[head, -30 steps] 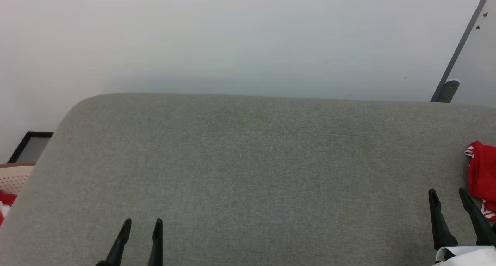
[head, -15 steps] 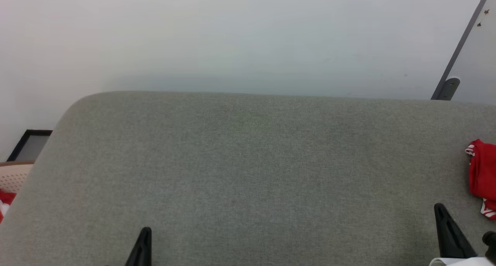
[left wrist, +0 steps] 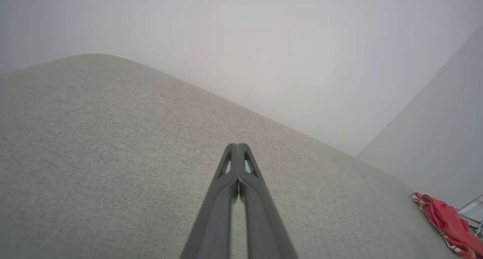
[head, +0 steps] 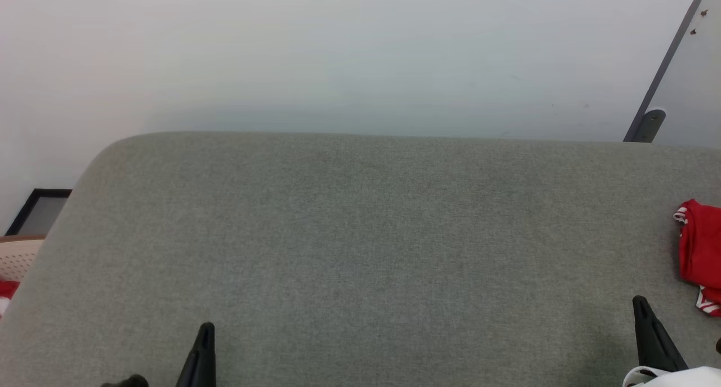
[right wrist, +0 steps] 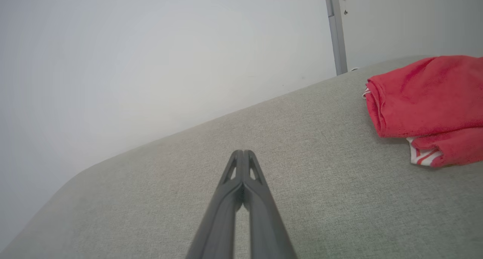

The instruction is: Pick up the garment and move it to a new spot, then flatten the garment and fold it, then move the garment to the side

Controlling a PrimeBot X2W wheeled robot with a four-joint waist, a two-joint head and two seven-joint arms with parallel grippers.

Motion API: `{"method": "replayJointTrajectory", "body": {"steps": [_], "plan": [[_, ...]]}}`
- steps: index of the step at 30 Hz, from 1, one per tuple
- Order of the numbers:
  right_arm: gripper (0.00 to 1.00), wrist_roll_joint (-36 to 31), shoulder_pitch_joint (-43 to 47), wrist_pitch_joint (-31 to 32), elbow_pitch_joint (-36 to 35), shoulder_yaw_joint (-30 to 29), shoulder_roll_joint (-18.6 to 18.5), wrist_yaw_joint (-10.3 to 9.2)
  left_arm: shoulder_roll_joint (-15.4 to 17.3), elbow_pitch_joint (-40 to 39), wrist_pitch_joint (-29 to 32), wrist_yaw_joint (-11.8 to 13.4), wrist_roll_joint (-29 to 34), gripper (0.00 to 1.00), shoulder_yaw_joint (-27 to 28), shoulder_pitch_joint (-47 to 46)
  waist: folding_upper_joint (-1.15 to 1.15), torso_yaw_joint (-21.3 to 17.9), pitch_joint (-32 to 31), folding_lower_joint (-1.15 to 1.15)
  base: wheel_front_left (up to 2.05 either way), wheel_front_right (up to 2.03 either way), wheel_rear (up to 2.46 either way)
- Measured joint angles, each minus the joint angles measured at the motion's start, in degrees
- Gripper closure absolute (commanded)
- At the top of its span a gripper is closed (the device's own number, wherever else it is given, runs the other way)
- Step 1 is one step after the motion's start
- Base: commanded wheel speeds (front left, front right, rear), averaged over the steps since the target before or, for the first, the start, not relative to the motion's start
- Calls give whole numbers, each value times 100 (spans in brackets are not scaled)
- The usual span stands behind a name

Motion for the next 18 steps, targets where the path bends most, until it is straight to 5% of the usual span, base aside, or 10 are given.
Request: {"method": "replayJointTrajectory", "body": {"steps": [18], "plan": [[100,1444,-208,364,62,-86,166,0,10,268,353,-1,-1610,100,38,-396,0,-51,43,0,0,0,0]]}}
